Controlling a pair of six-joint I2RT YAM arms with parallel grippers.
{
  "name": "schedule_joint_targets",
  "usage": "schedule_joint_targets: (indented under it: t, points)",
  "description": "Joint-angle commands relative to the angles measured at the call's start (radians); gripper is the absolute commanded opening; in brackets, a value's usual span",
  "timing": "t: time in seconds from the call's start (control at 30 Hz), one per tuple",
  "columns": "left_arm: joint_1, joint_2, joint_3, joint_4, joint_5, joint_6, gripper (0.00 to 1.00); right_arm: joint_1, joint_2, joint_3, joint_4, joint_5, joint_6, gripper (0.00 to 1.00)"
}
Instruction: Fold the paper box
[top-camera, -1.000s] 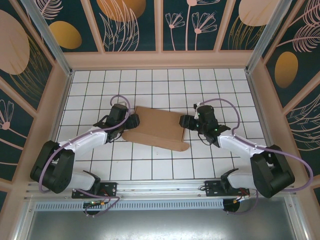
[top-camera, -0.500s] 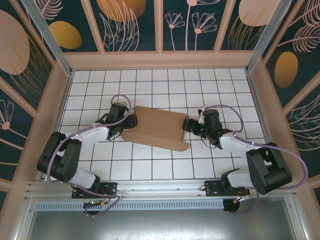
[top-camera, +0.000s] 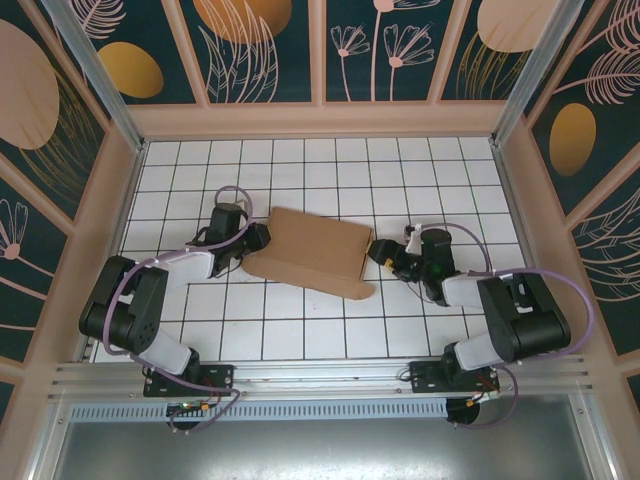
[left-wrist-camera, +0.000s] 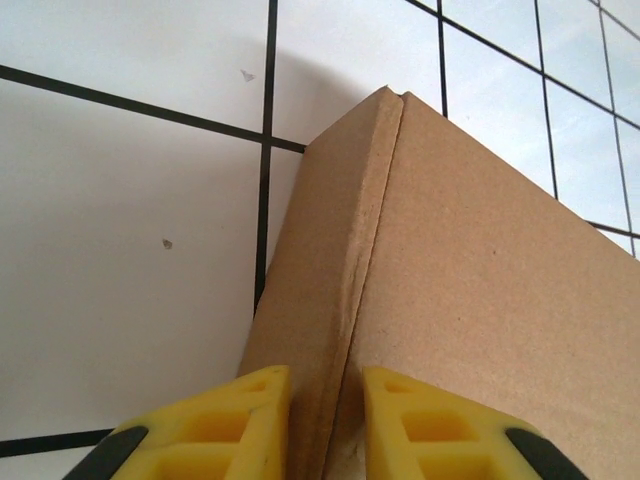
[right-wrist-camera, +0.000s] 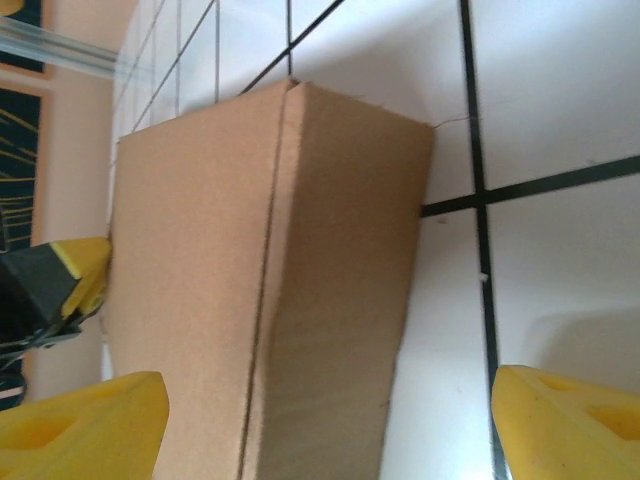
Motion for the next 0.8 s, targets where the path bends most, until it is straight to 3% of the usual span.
schedule_joint_targets:
  t: [0.0, 0.27, 0.57, 0.77]
  points:
    - [0.016, 0.046, -0.035, -0.037, 0.032, -0.02, 0.23, 0.01, 0.071, -0.024, 0.129, -0.127, 0.061, 0.85]
    - [0.084, 0.085, -0.041, -0.022, 0.157, -0.036, 0.21, 0.029, 0.083, 0.015, 0.066, -0.141, 0.021, 0.85]
    - [0.135, 0.141, -0.029, -0.02, 0.245, -0.02, 0.16, 0.037, 0.053, 0.089, -0.185, 0.022, -0.073, 0.85]
    - [0.191, 0.187, -0.024, -0.034, 0.291, -0.01, 0.15, 0.038, 0.043, 0.125, -0.226, 0.012, -0.08, 0.86]
